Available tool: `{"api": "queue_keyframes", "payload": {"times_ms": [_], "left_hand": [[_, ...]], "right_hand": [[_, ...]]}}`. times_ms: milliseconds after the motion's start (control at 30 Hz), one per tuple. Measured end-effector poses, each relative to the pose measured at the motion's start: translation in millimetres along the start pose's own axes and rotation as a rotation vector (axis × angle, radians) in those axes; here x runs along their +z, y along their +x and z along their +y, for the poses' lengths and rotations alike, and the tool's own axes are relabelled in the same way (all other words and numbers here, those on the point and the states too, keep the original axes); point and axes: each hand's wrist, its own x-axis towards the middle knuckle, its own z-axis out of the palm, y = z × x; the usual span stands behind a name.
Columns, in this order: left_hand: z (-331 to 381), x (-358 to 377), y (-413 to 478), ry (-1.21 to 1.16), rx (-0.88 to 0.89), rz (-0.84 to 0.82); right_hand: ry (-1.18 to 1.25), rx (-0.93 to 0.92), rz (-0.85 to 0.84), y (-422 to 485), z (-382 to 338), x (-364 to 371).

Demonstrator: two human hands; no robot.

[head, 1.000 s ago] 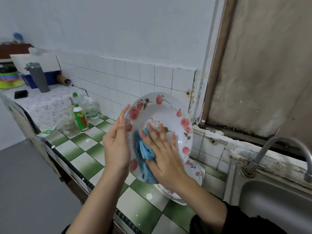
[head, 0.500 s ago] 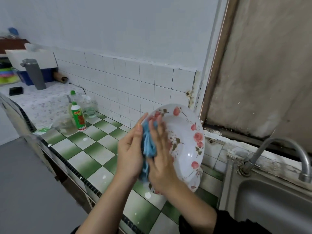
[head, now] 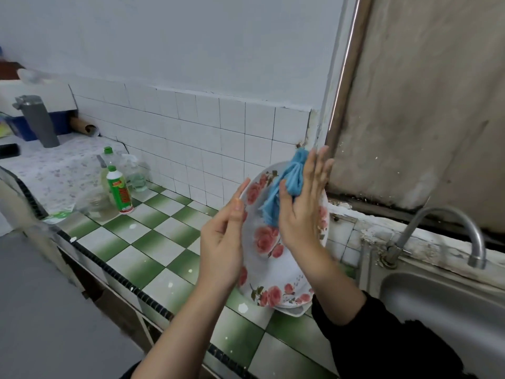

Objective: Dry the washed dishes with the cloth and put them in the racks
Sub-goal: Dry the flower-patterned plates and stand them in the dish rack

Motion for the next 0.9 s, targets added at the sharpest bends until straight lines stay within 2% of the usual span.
{"api": "queue_keyframes", "payload": {"times_ms": [67, 133, 200, 233, 300, 367, 433, 467, 533, 600, 667, 733, 800, 900], "left_hand": [[0.2, 3.0, 0.2, -0.051, -0.005, -0.001], [2.5, -4.0, 5.9, -0.164, -0.073, 0.074], [7.6, -17.4, 12.0, -0.207, -0.091, 0.15], [10.1, -22.9, 13.0, -0.218, -0.093, 0.167], [12.2, -29.6, 13.2, -0.212, -0.08, 0.17], [11.4, -29.4, 11.7, -0.194, -0.075, 0.136], [9.0, -22.9, 9.4, -0.213, -0.075, 0.082], [8.9, -17.7, 7.9, -0.218, -0.069, 0.052], [10.2, -8.0, 8.0, -0.205, -0.06, 0.003], [11.6, -9.6, 13.9, -0.2, -0.062, 0.022], [14.5, -22.1, 24.6, -0.215, -0.063, 0.077], [16.5, -36.4, 33.4, -0.212, -0.054, 0.112], [16.1, -44.6, 36.2, -0.179, -0.029, 0.136], [9.5, -45.0, 37.1, -0.168, -0.032, 0.146]], "right_hand": [[0.108, -0.111, -0.13, -21.3, -27.2, 8.1], [0.105, -0.236, -0.36, -49.3, -36.6, 10.5], [-0.045, -0.386, -0.57, -63.4, -22.3, 3.1], [-0.193, -0.466, -0.588, -62.3, -8.1, -2.7], [-0.497, -0.494, -0.473, -50.7, 21.5, -11.9], [-0.653, -0.318, -0.298, -28.6, 33.6, -19.2], [-0.642, -0.184, -0.111, -10.4, 23.0, -17.9], [-0.559, -0.124, -0.044, -7.1, 12.3, -12.3], [-0.262, -0.014, -0.079, -12.2, -19.3, 1.4], [-0.045, -0.041, -0.279, -38.1, -45.8, 14.1], [-0.113, -0.195, -0.465, -63.4, -44.3, 14.7], [-0.363, -0.322, -0.448, -68.4, -14.9, 4.2], [-0.419, -0.18, -0.358, -64.3, 9.6, -10.6], [-0.089, 0.272, -0.122, -54.2, 32.4, -29.9]]}}
